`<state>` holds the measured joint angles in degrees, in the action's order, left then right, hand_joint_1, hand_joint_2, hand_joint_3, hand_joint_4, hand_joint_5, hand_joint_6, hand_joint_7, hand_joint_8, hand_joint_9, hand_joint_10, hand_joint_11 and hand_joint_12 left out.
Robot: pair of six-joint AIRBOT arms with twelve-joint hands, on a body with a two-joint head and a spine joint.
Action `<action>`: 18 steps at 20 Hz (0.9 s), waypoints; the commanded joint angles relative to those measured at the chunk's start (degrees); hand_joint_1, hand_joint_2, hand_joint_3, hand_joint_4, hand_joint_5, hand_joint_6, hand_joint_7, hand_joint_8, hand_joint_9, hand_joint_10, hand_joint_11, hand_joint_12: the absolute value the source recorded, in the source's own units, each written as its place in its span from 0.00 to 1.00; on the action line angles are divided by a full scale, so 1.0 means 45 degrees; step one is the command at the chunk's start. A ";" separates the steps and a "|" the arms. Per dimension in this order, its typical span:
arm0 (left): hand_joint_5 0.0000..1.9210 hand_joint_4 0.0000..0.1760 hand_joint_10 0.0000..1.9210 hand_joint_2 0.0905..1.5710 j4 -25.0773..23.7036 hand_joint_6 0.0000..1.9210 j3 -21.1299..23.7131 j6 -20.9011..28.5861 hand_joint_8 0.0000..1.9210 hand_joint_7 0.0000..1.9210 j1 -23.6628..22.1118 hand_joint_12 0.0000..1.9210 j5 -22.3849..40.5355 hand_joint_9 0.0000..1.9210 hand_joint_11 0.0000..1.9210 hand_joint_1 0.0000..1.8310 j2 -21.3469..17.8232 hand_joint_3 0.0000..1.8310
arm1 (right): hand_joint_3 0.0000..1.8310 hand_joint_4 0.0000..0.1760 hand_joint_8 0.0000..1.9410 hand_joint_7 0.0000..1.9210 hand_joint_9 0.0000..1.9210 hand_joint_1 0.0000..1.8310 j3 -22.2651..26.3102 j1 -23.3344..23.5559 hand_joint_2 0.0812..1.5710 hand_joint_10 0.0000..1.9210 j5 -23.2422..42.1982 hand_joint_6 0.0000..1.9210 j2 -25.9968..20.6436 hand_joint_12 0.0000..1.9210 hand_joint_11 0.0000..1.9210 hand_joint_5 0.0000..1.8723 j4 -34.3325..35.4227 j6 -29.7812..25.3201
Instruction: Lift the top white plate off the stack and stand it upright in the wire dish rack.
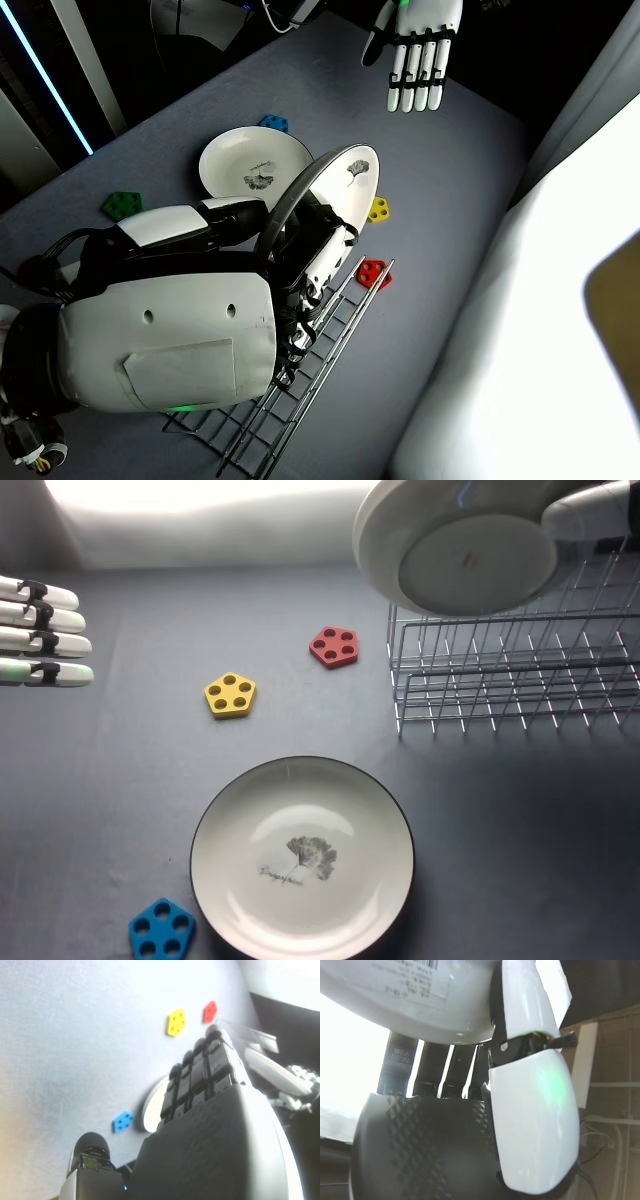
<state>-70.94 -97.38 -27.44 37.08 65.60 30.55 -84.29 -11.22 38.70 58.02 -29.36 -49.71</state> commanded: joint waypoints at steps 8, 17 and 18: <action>0.02 0.00 0.00 0.63 0.0988 0.00 -0.0048 0.0012 0.00 0.03 -0.0216 0.01 0.1070 0.02 0.04 0.02 -0.0143 0.00 | 0.00 0.00 0.24 0.59 0.60 0.82 -0.0530 -0.0298 0.65 0.34 0.1476 0.52 -0.0051 0.67 0.53 0.51 0.1296 -0.0902; 0.01 0.00 0.00 0.63 0.1022 0.00 0.0104 0.0202 0.00 0.03 -0.0159 0.01 0.1574 0.02 0.04 0.02 -0.0182 0.00 | 0.00 0.00 0.23 0.59 0.63 0.82 -0.1200 -0.0619 0.64 0.30 0.1879 0.48 0.0300 0.69 0.52 0.52 0.0744 -0.1517; 0.01 0.00 0.00 0.63 0.1171 0.00 0.0106 0.0293 0.00 0.03 -0.0156 0.00 0.1579 0.02 0.03 0.02 -0.0183 0.00 | 0.00 0.00 0.20 0.62 0.66 0.82 -0.1256 -0.0633 0.63 0.25 0.1916 0.44 0.0337 0.68 0.53 0.54 0.0621 -0.1546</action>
<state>-70.48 -97.08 -26.04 37.43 69.63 30.44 -89.67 -14.59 40.18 60.27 -31.33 -54.59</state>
